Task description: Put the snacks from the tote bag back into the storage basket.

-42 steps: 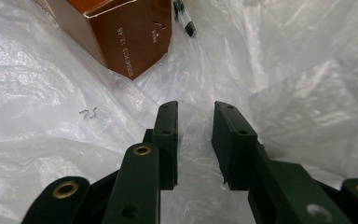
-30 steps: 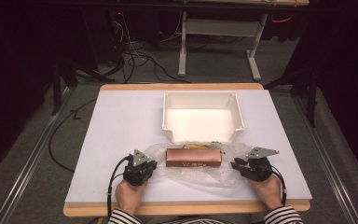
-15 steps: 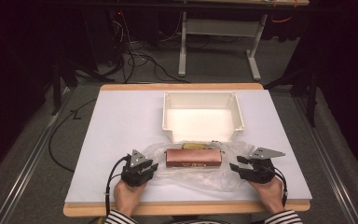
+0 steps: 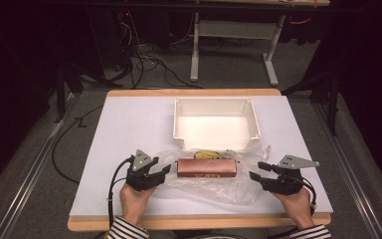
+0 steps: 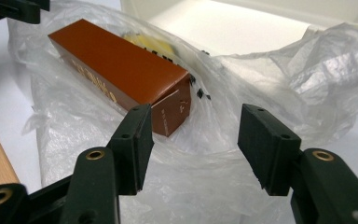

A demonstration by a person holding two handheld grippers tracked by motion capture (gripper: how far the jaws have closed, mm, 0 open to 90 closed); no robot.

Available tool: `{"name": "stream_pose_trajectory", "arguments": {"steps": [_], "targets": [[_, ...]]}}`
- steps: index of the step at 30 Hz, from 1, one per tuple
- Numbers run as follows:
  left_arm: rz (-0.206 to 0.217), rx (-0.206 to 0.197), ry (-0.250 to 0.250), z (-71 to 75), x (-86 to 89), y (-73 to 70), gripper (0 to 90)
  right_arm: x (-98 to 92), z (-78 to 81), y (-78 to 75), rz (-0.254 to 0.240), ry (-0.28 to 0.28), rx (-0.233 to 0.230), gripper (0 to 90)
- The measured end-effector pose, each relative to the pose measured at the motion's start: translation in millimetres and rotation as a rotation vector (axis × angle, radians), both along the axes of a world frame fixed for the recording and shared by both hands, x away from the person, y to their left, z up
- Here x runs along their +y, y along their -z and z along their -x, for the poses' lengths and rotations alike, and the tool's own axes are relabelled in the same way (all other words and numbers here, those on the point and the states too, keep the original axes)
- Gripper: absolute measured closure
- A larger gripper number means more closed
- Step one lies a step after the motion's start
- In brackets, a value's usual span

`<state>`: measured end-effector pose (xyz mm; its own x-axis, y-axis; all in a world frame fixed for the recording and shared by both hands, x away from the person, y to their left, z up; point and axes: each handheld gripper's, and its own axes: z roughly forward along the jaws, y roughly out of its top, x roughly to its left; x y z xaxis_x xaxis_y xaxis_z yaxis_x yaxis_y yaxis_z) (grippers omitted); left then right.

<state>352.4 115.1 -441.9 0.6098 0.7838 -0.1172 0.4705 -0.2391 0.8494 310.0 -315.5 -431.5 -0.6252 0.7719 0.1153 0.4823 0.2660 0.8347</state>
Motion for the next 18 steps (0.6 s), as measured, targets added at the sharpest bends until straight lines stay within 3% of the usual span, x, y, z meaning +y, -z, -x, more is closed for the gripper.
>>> {"name": "stream_pose_trajectory", "arguments": {"steps": [4, 6, 9, 12, 15, 18], "targets": [[0.032, 0.002, -0.029, -9.8, -2.3, 4.4, 44.9, 4.0, 0.5, -7.9, 0.009, -0.024, -0.042, 45.5], [0.044, 0.004, -0.041, -14.1, -5.0, 6.9, 44.6, 9.7, -1.3, -13.0, 0.027, -0.049, -0.089, 45.7], [0.026, 0.01, -0.042, -18.9, -9.8, 11.8, 44.4, 23.6, -8.4, -20.7, 0.074, -0.1, -0.126, 45.4], [0.008, 0.018, -0.046, -23.0, -12.2, 17.9, 44.2, 41.7, -25.7, -20.5, 0.059, -0.146, -0.116, 44.6], [0.021, 0.023, -0.06, -24.7, -11.2, 24.3, 44.2, 49.2, -35.5, -16.7, 0.048, -0.148, -0.097, 44.3], [0.017, 0.035, -0.067, -25.7, -9.9, 30.8, 44.2, 60.4, -46.0, -11.1, 0.061, -0.184, -0.08, 44.2]]}}
